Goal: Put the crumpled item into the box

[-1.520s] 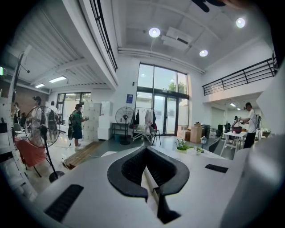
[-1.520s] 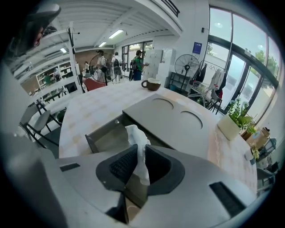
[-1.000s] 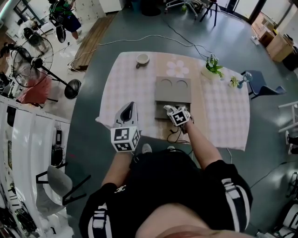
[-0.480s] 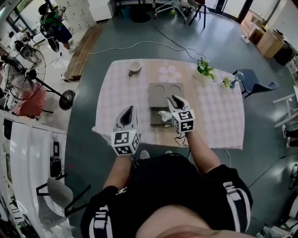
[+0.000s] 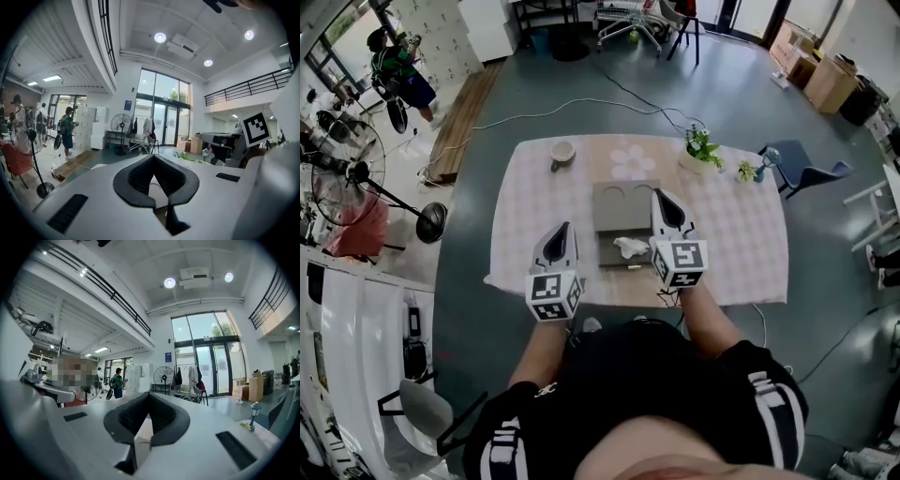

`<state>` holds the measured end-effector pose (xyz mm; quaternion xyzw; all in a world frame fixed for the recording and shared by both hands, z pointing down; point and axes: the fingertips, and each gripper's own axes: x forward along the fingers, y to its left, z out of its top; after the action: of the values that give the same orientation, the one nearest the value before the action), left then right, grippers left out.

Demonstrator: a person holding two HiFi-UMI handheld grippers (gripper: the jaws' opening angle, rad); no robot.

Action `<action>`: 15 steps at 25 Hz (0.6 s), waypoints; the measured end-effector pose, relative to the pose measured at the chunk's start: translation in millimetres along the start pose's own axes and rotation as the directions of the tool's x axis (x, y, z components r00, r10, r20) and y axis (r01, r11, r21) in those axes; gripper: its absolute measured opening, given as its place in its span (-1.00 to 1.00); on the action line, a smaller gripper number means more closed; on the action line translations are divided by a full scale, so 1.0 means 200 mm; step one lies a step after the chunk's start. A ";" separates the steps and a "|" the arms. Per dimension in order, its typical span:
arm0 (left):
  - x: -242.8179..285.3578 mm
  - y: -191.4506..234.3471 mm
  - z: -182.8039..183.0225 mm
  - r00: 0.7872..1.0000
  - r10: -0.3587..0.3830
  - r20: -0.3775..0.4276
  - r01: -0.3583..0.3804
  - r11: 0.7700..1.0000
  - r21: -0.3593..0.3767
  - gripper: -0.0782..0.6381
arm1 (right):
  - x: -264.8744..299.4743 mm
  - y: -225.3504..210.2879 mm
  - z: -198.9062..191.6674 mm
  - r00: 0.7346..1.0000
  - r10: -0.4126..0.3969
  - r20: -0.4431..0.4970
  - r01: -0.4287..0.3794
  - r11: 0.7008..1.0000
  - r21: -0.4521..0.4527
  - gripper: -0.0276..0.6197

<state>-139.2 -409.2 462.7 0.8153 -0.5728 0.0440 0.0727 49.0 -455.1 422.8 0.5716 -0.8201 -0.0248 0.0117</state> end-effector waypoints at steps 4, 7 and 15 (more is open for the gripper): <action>0.03 -0.03 0.01 1.000 -0.017 0.009 0.017 1.000 0.005 -0.79 | -0.04 -0.02 0.03 0.998 0.000 0.056 0.000 1.000 0.006 -0.91; 0.05 -0.04 0.02 0.999 -0.032 0.010 0.031 0.999 0.010 -0.79 | -0.06 -0.03 0.04 0.997 -0.002 0.072 0.001 1.000 0.011 -0.91; 0.10 -0.05 0.04 0.999 -0.049 0.018 0.048 0.999 0.020 -0.79 | -0.04 -0.06 0.04 0.997 -0.013 0.081 0.012 1.000 0.010 -0.91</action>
<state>-123.0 -425.2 456.4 0.8300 -0.5530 0.0400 0.0605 63.4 -451.2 414.2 0.5752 -0.8165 -0.0439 -0.0244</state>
